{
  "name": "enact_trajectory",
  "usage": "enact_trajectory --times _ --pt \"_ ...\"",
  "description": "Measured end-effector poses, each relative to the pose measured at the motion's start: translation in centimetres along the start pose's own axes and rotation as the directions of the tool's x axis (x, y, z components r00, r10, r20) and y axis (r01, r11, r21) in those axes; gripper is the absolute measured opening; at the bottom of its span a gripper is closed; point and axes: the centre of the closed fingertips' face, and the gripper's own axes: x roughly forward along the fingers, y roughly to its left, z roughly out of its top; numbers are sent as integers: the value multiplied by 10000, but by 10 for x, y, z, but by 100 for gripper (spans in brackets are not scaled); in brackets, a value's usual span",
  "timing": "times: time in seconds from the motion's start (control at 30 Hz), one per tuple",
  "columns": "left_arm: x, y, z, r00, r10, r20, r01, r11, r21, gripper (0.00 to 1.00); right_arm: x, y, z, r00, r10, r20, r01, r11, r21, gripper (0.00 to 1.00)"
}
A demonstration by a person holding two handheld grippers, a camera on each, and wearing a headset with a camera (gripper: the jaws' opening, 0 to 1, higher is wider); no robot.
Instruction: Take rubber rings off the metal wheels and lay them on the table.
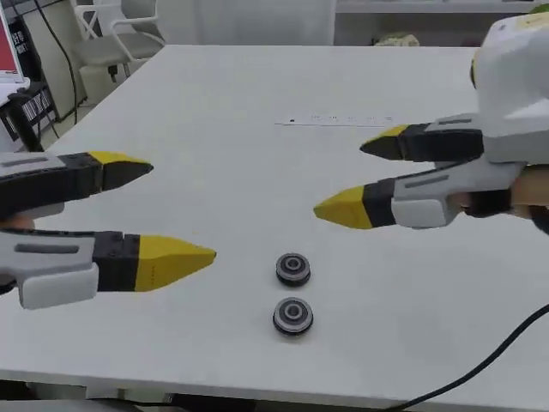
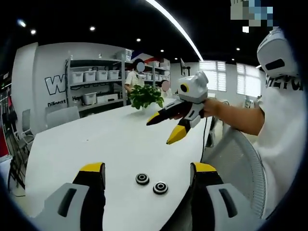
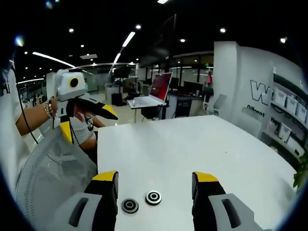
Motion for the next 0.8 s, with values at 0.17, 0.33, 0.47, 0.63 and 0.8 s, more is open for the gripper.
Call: enact_trajectory --times 0.17,0.33,0.47,0.63,0.8 --pt "15 4 6 9996 -263 110 259 9991 329 69 17 3 5 9960 562 689 -570 9983 98 61" --pt "33 6 12 9978 -653 64 648 9958 653 69 26 16 -12 9891 1333 626 -1327 9911 -137 56" --pt "56 7 19 9934 -1116 255 1085 9891 997 69 33 20 -27 9839 1749 359 -1741 9844 -248 49" --pt "85 4 -2 9849 -1672 -452 1713 9793 1080 68 39 21 -49 9784 2065 -12 -2065 9784 128 40" --pt "107 2 -25 9715 -2044 -1200 2200 9661 1349 65 48 25 -81 9728 2119 -930 -2061 9761 688 47"
